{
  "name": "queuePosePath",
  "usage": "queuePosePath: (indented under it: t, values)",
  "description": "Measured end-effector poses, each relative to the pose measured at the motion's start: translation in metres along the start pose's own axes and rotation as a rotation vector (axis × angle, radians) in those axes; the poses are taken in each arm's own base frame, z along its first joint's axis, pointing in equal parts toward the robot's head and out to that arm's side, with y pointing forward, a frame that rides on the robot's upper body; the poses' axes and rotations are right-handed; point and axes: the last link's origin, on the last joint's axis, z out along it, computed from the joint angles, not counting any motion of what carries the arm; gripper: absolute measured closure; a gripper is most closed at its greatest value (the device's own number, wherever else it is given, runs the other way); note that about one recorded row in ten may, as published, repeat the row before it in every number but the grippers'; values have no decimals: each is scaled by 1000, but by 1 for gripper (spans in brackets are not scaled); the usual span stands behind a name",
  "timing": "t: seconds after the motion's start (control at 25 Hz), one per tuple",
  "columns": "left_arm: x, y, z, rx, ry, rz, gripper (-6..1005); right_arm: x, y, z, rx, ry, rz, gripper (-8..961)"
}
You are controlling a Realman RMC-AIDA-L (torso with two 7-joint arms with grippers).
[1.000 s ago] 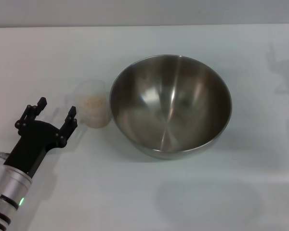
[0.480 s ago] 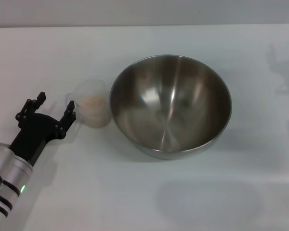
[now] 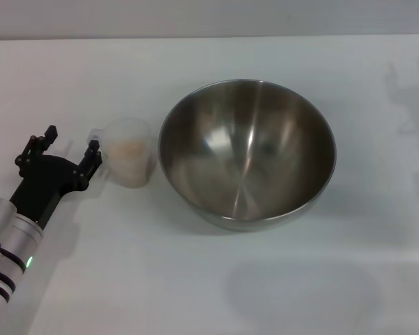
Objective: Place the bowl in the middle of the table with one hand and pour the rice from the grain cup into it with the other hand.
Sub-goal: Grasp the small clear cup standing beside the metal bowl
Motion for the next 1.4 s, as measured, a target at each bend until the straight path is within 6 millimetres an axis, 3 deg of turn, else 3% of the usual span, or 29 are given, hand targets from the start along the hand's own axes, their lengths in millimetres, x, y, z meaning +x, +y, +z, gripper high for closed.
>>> queuePosePath:
  t: [1.16, 1.4]
  values:
    - [2, 5, 13, -2, -27, -35, 332, 1, 3, 6, -9, 4, 4, 410]
    - [4, 6, 15, -6, -22, -33, 558, 0, 4, 7, -10, 2, 4, 410]
